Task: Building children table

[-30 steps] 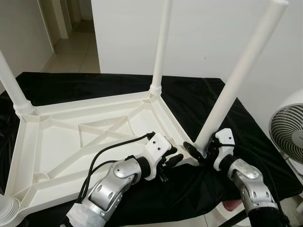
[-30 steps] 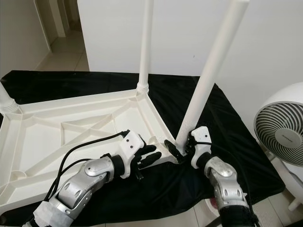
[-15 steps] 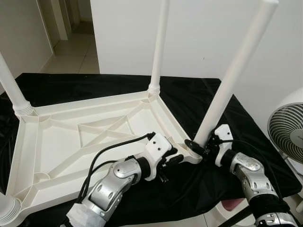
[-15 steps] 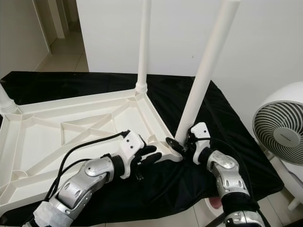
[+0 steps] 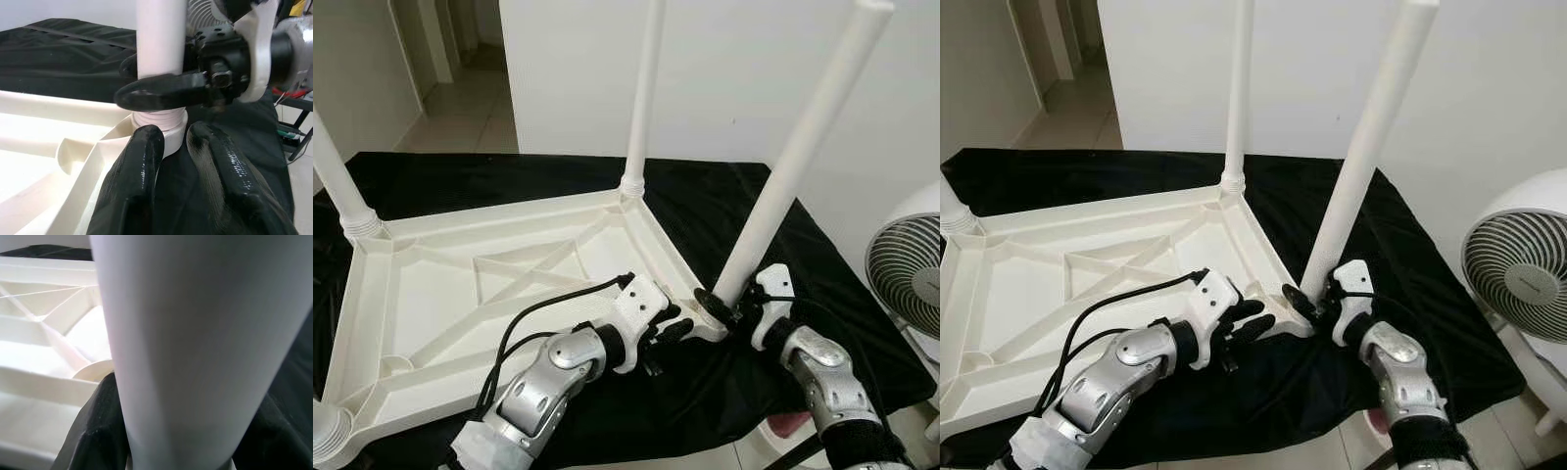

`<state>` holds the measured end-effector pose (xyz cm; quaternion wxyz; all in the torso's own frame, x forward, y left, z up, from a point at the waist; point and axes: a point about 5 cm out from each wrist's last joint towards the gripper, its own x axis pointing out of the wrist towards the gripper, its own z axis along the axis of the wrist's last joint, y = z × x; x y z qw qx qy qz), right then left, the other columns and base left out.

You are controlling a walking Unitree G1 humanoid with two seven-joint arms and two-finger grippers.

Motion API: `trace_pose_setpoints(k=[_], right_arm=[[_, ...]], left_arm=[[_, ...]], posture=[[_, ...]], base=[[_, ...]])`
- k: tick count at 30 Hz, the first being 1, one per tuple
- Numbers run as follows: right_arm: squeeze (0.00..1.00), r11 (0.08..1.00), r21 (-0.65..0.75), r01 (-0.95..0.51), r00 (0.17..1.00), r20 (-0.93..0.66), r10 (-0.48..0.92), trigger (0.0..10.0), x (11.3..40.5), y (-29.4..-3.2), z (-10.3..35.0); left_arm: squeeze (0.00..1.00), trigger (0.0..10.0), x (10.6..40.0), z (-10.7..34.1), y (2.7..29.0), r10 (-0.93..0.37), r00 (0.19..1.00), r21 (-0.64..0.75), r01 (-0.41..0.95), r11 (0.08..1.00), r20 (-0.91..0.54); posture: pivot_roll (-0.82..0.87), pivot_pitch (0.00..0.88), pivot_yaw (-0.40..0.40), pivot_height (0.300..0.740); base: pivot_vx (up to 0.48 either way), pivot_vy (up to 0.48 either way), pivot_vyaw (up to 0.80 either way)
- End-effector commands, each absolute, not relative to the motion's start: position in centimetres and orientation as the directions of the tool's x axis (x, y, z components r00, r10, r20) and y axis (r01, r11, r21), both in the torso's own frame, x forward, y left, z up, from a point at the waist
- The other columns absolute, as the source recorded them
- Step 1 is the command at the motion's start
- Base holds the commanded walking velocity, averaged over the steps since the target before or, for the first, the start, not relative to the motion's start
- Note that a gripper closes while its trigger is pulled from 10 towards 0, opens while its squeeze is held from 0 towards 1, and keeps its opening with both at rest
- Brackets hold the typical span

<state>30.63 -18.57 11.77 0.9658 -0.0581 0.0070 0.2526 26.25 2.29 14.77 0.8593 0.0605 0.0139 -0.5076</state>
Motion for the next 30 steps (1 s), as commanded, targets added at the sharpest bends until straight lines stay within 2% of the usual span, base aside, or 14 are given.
trace_pose_setpoints(k=[1, 9, 10, 11, 12, 14, 15, 16, 17, 18, 19, 24, 25, 30], right_arm=[[0.0, 0.915, -0.086, -0.395, 0.913, -0.147, 0.381, 10.0, 30.0, -18.7, 9.7], [0.0, 0.978, -0.014, -0.21, 0.97, -0.126, 0.207, 10.0, 29.4, -18.0, 9.8], [0.0, 0.989, -0.007, -0.15, 0.982, -0.118, 0.148, 10.0, 29.1, -17.7, 9.9], [0.0, 0.989, -0.007, -0.15, 0.982, -0.118, 0.148, 10.0, 29.1, -17.7, 9.9], [0.0, 0.997, -0.001, -0.075, 0.99, -0.122, 0.074, 10.0, 28.8, -17.4, 9.9], [0.0, 0.997, -0.001, -0.075, 0.99, -0.122, 0.074, 10.0, 28.8, -17.4, 9.9], [0.0, 1.0, -0.013, 0.006, 0.991, -0.13, -0.007, 10.0, 28.5, -17.3, 9.8], [0.0, 1.0, -0.013, 0.006, 0.991, -0.13, -0.007, 10.0, 28.5, -17.3, 9.8], [0.0, 0.994, -0.019, 0.109, 0.985, -0.135, -0.11, 10.0, 28.1, -16.9, 9.9], [0.0, 0.994, -0.019, 0.109, 0.985, -0.135, -0.11, 10.0, 28.1, -16.9, 9.9], [0.0, 0.979, -0.019, 0.201, 0.97, -0.136, -0.202, 10.0, 27.6, -16.3, 10.1], [0.0, 0.988, 0.003, 0.156, 0.98, -0.122, -0.154, 10.0, 27.6, -15.5, 10.5], [1.0, 0.991, 0.014, 0.134, 0.985, -0.116, -0.132, 10.0, 27.7, -15.4, 10.6], [1.0, 0.998, 0.047, 0.037, 0.997, -0.064, -0.034, 10.0, 28.2, -15.8, 11.3]], left_arm=[[0.0, 10.0, 25.6, 14.8, 1.8, -0.911, 0.402, 0.078, 0.915, 0.396, -0.096], [0.0, 10.0, 25.6, 14.8, 1.8, -0.912, 0.397, 0.079, 0.917, 0.39, -0.099], [0.0, 10.0, 25.6, 14.8, 1.8, -0.913, 0.396, 0.079, 0.918, 0.39, -0.1], [0.0, 10.0, 25.6, 14.8, 1.8, -0.913, 0.396, 0.079, 0.918, 0.39, -0.1], [0.0, 10.0, 25.6, 14.7, 1.8, -0.913, 0.395, 0.08, 0.918, 0.389, -0.102], [0.0, 10.0, 25.6, 14.7, 1.8, -0.913, 0.395, 0.08, 0.918, 0.389, -0.102], [0.0, 10.0, 25.6, 14.7, 1.8, -0.913, 0.395, 0.08, 0.918, 0.388, -0.103], [0.0, 10.0, 25.6, 14.7, 1.8, -0.913, 0.395, 0.08, 0.918, 0.388, -0.103], [0.0, 10.0, 25.6, 14.8, 1.8, -0.913, 0.395, 0.081, 0.918, 0.388, -0.102], [0.0, 10.0, 25.6, 14.8, 1.8, -0.913, 0.395, 0.081, 0.918, 0.388, -0.102], [0.0, 10.0, 25.7, 14.9, 1.8, -0.912, 0.397, 0.083, 0.917, 0.39, -0.1], [0.0, 10.0, 25.7, 14.9, 1.9, -0.91, 0.403, 0.082, 0.915, 0.396, -0.1], [0.0, 10.0, 25.6, 14.8, 1.9, -0.91, 0.403, 0.082, 0.915, 0.396, -0.101], [0.0, 10.0, 25.6, 14.8, 1.9, -0.91, 0.402, 0.08, 0.915, 0.395, -0.099]], posture=[[-0.03, 0.008, -0.028, 0.74], [-0.03, 0.009, -0.026, 0.74], [-0.03, 0.011, -0.027, 0.74], [-0.03, 0.011, -0.027, 0.74], [-0.03, 0.01, -0.028, 0.74], [-0.03, 0.01, -0.028, 0.74], [-0.02, 0.011, -0.027, 0.74], [-0.02, 0.011, -0.027, 0.74], [-0.01, 0.01, -0.032, 0.74], [-0.01, 0.01, -0.032, 0.74], [-0.01, 0.009, -0.036, 0.74], [-0.01, 0.006, -0.035, 0.74], [-0.01, 0.006, -0.035, 0.74], [-0.01, 0.004, -0.041, 0.74]], base=[[0.0, 0.0, 0.0], [0.0, 0.0, 0.0], [0.0, 0.0, 0.0], [0.0, 0.0, 0.0], [0.0, 0.0, 0.0], [0.0, 0.0, 0.0], [0.0, 0.0, 0.0], [0.0, 0.0, 0.0], [0.0, 0.0, 0.0], [0.0, 0.0, 0.0], [0.0, 0.0, 0.0], [0.0, 0.0, 0.0], [0.0, 0.0, 0.0], [0.0, 0.0, 0.0]])
